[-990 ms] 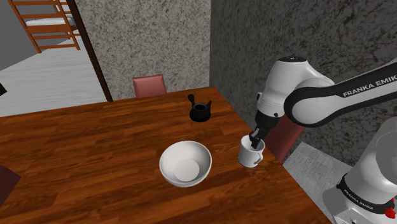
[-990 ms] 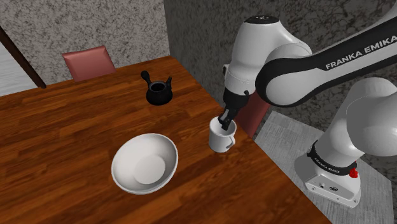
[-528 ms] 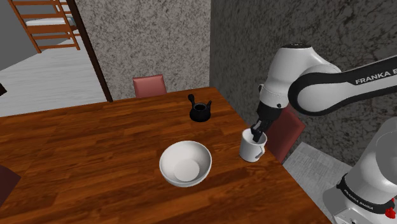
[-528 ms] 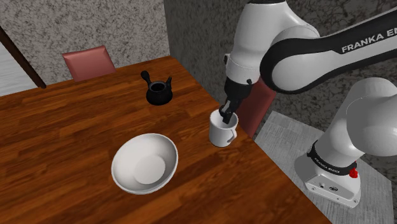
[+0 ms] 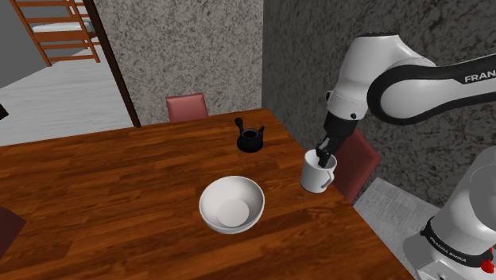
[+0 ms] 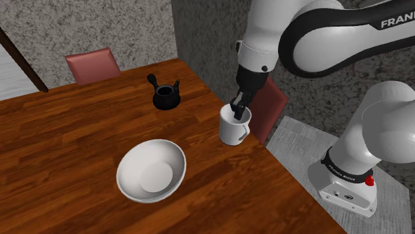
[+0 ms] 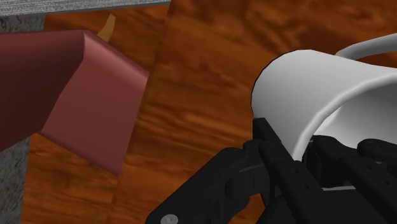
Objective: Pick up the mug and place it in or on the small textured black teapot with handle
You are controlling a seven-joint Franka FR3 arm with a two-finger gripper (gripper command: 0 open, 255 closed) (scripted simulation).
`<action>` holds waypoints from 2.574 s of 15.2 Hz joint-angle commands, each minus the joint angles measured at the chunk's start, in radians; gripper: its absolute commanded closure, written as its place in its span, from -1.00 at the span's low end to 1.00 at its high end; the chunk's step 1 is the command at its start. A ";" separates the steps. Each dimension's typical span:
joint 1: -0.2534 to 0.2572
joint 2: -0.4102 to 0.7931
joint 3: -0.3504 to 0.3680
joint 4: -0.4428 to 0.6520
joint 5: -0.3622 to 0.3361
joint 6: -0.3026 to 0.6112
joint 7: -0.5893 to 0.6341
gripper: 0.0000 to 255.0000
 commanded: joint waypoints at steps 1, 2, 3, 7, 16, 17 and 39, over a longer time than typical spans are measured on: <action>-0.001 -0.012 -0.006 0.021 -0.005 -0.033 0.002 1.00; -0.002 -0.017 -0.008 0.031 -0.008 -0.048 0.003 1.00; -0.003 -0.021 -0.011 0.042 -0.010 -0.063 0.004 1.00; -0.006 -0.035 -0.021 0.087 -0.020 -0.122 0.008 1.00; -0.014 -0.050 -0.040 0.191 -0.039 -0.240 0.015 1.00; -0.026 -0.009 -0.044 0.218 -0.048 -0.228 0.007 1.00; -0.146 0.858 -0.083 1.107 -0.259 -0.272 -0.048 1.00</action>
